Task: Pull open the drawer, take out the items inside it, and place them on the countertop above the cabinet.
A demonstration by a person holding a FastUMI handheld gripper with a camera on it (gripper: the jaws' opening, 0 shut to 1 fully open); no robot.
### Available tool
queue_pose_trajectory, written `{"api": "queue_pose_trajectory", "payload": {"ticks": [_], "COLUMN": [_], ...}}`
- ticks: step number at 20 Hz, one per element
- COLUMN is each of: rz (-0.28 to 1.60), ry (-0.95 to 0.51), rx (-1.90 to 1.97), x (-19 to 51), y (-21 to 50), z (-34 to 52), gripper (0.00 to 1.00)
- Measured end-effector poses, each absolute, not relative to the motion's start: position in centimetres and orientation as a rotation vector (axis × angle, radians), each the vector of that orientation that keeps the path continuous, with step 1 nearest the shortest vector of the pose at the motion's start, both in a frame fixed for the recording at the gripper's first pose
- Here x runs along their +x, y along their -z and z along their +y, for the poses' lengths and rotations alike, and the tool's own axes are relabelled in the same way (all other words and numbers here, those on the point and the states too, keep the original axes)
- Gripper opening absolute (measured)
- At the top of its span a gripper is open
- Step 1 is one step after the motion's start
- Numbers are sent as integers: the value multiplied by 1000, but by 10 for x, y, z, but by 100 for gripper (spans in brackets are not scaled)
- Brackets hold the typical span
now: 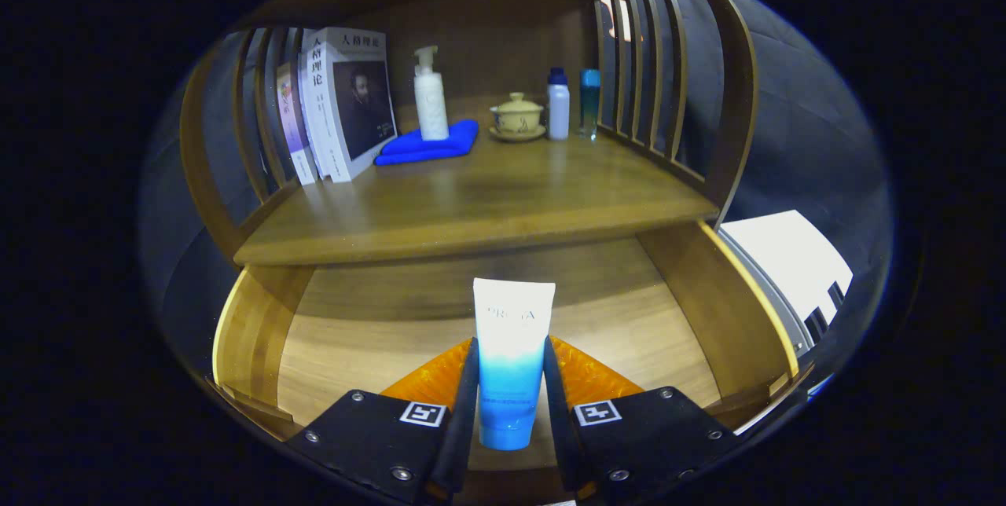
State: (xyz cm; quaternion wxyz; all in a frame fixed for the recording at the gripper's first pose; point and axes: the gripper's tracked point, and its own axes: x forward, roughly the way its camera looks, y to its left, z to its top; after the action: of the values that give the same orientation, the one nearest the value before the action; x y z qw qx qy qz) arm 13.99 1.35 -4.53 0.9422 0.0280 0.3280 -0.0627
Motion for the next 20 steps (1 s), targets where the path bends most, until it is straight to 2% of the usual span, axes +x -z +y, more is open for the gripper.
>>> {"api": "queue_pose_trajectory", "payload": {"ticks": [5,11,20], "rz": [549,489,507], "ry": [90,66,-5], "rx": [23,-31,-31], "x": [174,231,310], "y": [1,-33,-26], "z": [17,8,2], "gripper": [45,45,48]}}
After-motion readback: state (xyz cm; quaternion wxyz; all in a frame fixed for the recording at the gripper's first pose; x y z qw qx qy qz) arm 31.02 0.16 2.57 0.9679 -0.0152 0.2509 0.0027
